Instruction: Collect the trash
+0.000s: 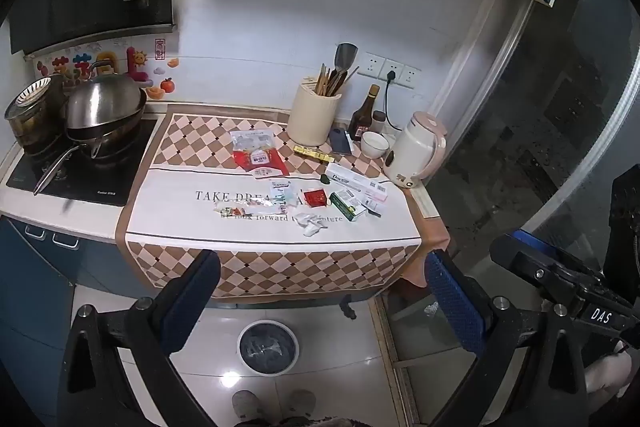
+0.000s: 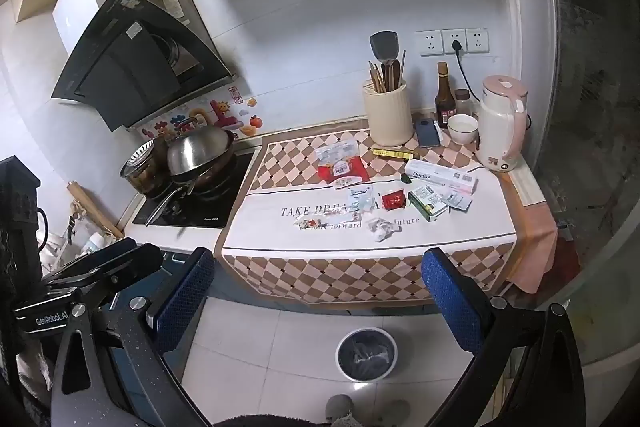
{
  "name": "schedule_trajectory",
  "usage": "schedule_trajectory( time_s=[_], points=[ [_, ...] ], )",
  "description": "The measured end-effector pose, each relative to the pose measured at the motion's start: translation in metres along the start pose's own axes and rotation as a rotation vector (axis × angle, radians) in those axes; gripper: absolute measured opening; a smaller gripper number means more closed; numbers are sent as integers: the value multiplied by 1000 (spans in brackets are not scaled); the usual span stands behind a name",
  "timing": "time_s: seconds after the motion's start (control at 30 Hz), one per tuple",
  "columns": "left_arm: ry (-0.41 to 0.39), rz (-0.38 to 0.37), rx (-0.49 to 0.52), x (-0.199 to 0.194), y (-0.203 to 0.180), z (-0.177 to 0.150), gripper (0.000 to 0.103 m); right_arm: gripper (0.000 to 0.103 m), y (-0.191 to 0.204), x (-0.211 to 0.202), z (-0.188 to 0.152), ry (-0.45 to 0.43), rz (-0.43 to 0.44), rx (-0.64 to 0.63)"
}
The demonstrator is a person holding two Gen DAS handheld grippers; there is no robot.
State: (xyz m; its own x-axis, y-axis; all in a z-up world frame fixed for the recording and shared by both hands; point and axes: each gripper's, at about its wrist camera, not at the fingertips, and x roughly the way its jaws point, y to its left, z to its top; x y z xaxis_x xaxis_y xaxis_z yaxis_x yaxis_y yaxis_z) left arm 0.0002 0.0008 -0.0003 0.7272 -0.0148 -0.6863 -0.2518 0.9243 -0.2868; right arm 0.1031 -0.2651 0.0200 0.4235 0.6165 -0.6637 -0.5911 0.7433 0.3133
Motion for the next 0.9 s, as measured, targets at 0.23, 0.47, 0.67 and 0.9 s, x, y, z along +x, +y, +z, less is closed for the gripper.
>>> schedule_trajectory(
  time_s=[0.23, 0.47, 0.67, 0.9],
  points=[
    [1, -1, 10, 4, -5, 3, 103, 103, -2, 1, 0, -6, 5, 2],
    [7, -20, 37, 1, -8, 6, 103, 103, 4, 1, 2, 16, 21, -15],
    [7, -23, 40, 1, -7, 6, 103, 103, 2, 4, 1, 26, 24, -29],
    [6, -28, 44, 1, -8, 10, 103, 103, 3, 4, 2, 25, 26, -28]
  ],
)
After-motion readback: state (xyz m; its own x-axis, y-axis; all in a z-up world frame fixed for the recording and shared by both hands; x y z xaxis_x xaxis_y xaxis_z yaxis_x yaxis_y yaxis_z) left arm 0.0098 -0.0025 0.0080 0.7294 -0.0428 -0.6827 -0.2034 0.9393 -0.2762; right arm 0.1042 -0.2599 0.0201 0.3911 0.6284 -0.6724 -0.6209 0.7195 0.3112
